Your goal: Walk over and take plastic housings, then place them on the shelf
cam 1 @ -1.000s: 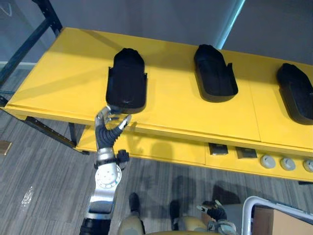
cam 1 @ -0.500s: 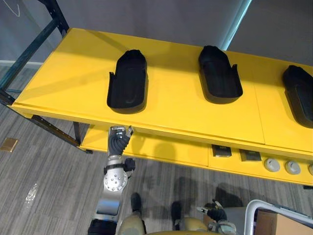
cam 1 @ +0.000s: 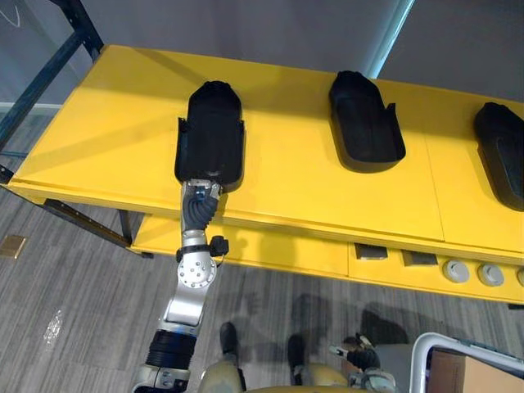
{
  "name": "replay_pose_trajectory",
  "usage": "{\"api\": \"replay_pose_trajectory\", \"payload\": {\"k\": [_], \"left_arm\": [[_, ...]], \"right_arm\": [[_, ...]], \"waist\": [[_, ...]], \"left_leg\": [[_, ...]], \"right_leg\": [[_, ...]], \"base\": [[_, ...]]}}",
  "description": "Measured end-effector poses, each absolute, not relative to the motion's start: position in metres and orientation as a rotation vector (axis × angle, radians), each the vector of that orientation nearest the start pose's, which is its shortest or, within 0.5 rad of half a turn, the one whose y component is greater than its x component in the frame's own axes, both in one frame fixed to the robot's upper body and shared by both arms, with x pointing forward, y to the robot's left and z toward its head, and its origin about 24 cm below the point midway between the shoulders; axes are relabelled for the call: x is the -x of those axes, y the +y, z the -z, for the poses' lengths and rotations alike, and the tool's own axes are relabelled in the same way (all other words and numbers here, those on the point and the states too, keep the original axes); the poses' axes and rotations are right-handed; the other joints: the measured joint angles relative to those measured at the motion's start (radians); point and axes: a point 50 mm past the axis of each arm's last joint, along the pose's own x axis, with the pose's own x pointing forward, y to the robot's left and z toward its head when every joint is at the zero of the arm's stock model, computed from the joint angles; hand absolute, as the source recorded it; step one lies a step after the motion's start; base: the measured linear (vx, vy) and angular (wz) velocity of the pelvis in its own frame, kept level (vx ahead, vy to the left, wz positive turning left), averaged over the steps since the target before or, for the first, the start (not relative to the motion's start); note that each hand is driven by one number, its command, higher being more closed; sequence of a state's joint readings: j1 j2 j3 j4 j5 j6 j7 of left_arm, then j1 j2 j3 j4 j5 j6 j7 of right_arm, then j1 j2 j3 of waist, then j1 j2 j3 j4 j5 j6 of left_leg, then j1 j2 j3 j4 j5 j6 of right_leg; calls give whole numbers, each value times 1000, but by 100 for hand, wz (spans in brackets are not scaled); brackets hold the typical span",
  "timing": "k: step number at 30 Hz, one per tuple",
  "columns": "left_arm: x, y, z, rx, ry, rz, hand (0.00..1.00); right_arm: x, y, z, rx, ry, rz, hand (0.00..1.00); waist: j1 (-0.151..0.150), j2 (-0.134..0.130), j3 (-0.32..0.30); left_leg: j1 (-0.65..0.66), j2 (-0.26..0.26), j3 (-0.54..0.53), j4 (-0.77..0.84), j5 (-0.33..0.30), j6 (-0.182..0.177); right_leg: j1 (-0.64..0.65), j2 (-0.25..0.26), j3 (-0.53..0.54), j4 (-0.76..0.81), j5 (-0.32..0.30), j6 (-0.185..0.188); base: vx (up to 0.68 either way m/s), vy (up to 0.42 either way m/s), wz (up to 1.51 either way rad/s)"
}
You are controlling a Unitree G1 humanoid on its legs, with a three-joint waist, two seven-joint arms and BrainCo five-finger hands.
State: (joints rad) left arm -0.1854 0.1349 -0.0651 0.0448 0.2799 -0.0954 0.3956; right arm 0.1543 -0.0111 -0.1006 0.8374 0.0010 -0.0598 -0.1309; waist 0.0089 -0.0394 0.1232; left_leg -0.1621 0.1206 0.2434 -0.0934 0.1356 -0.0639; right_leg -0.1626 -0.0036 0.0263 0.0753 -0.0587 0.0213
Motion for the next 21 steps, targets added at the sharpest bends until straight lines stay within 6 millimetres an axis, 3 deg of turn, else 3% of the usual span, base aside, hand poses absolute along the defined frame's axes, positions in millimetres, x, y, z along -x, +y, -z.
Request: {"api": "replay_pose_trajectory", "payload": {"k": [4,6,15,21], "left_arm": [[-291,164,-95,-397,-309,-288,100],[-296,173,-102,-441,-320,-305,100],[-320,183,-131,-615,-384,-330,100],[-330,191,-139,-698,-381,-348,100]], "right_arm": [[-113,-183,145,24,925,265,0],[-115,-183,144,24,913,263,0],[-116,-182,143,23,906,261,0],[-119,-181,141,20,888,257,0]], "waist": [[-8,-1,-1],[-22,-2,-1],[-29,-3,-1],[-47,-3,-1]], "left_leg": [[-6,0,2,0,0,0],[-25,0,4,0,0,0],[-46,-2,5,5,1,1],[-54,0,10,9,1,1]], "right_leg": [[-8,0,2,2,0,0],[-31,2,3,9,0,0],[-53,3,7,13,0,0],[-71,4,16,29,0,0]], "base": [[1,-1,-2],[-2,-12,-4],[15,-4,0],[-8,-6,-5]]}}
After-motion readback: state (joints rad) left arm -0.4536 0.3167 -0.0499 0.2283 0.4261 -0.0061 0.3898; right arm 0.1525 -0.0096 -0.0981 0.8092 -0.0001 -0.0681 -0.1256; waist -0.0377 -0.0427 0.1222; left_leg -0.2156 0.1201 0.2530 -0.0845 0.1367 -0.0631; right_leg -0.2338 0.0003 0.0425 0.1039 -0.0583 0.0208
